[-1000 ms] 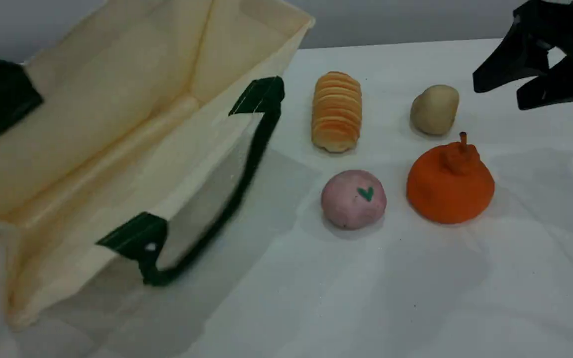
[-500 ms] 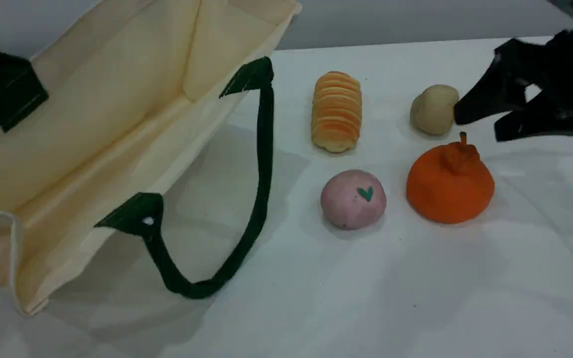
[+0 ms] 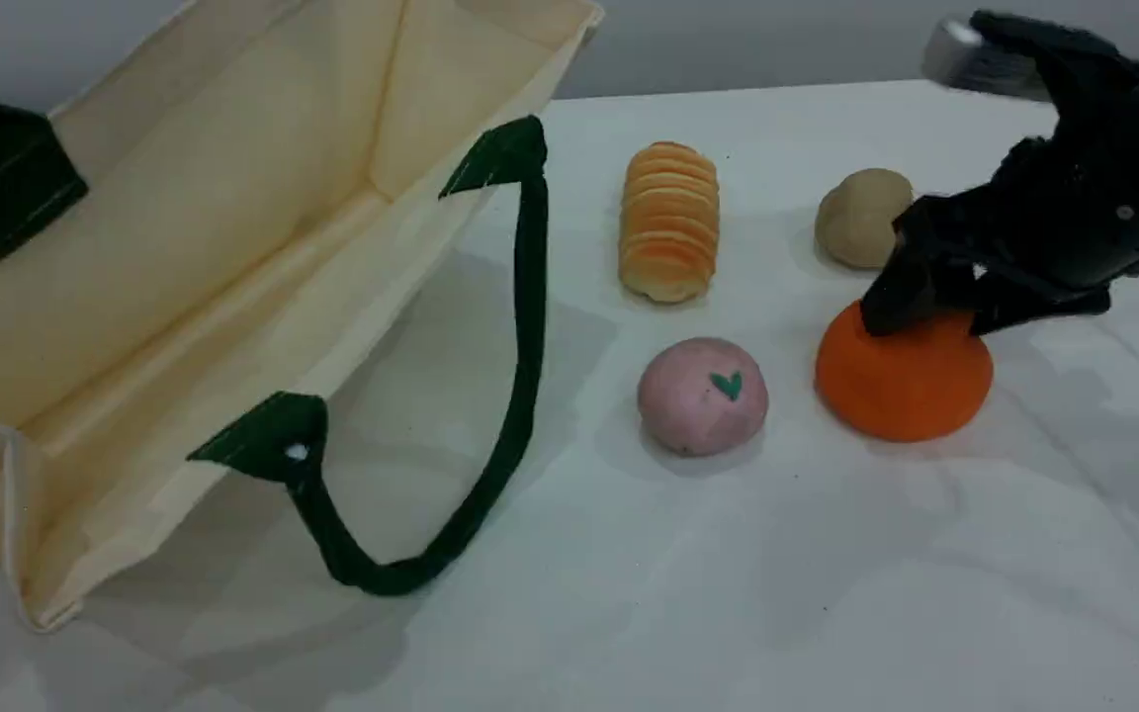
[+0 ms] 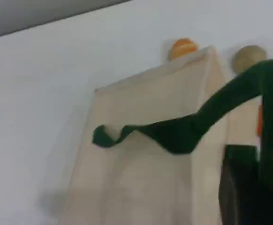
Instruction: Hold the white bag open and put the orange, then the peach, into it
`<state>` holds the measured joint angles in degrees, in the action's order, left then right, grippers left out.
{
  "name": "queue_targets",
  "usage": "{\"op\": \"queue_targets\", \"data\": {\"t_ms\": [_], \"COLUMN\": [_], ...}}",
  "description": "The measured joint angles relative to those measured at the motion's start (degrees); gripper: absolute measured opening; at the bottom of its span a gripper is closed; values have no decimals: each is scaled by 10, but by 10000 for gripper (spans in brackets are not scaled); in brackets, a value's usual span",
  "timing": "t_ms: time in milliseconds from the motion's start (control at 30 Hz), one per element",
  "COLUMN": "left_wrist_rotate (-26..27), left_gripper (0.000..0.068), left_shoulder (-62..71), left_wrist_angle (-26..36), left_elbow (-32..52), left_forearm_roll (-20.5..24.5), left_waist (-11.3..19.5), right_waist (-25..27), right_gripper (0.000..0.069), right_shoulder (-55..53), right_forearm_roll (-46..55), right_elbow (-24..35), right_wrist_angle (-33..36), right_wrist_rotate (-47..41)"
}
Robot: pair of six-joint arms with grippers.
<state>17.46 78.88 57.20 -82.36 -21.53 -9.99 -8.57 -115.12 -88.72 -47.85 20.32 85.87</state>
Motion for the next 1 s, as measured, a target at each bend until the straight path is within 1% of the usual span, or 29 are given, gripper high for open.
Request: {"op": "queue_targets", "data": {"t_ms": [67, 200, 300, 367, 433, 533, 567, 600, 633, 700, 867, 1000], "left_wrist_rotate": [10, 13, 16, 17, 17, 17, 17, 17, 17, 19, 49, 51], "left_gripper": [56, 56, 56, 56, 56, 56, 56, 56, 56, 56, 56, 56], "left_shoulder": [0, 0, 6, 14, 23, 29, 29, 30, 30, 33, 44, 47], "left_wrist_angle": [1, -4, -6, -7, -9, -9, -9, -9, -9, -9, -8, -7], "left_elbow": [-5, -7, -7, -7, -7, -7, -7, -7, -7, -7, -7, -7], "left_forearm_roll": [-17, -9, -11, -11, -12, -14, -15, -16, -17, -24, -70, -73], "left_waist": [0, 0, 0, 0, 0, 0, 0, 0, 0, 0, 0, 0], "right_waist": [0, 0, 0, 0, 0, 0, 0, 0, 0, 0, 0, 0], "right_gripper": [490, 490, 464, 408, 327, 160, 114, 76, 57, 50, 50, 50], "right_shoulder": [-10, -30, -37, -37, -37, -37, -37, -37, -37, -37, -37, -23], "right_forearm_roll": [0, -15, -18, -18, -18, -17, -17, -17, -17, -16, -15, -14], "right_elbow": [-1, -1, -1, -1, -1, -1, -1, -1, -1, -1, -1, 0], "right_wrist_angle": [-2, -2, -2, -2, -2, -2, -2, -1, 2, 9, 27, 28], "right_wrist_rotate": [0, 0, 1, 4, 4, 4, 4, 4, 4, 4, 7, 7]}}
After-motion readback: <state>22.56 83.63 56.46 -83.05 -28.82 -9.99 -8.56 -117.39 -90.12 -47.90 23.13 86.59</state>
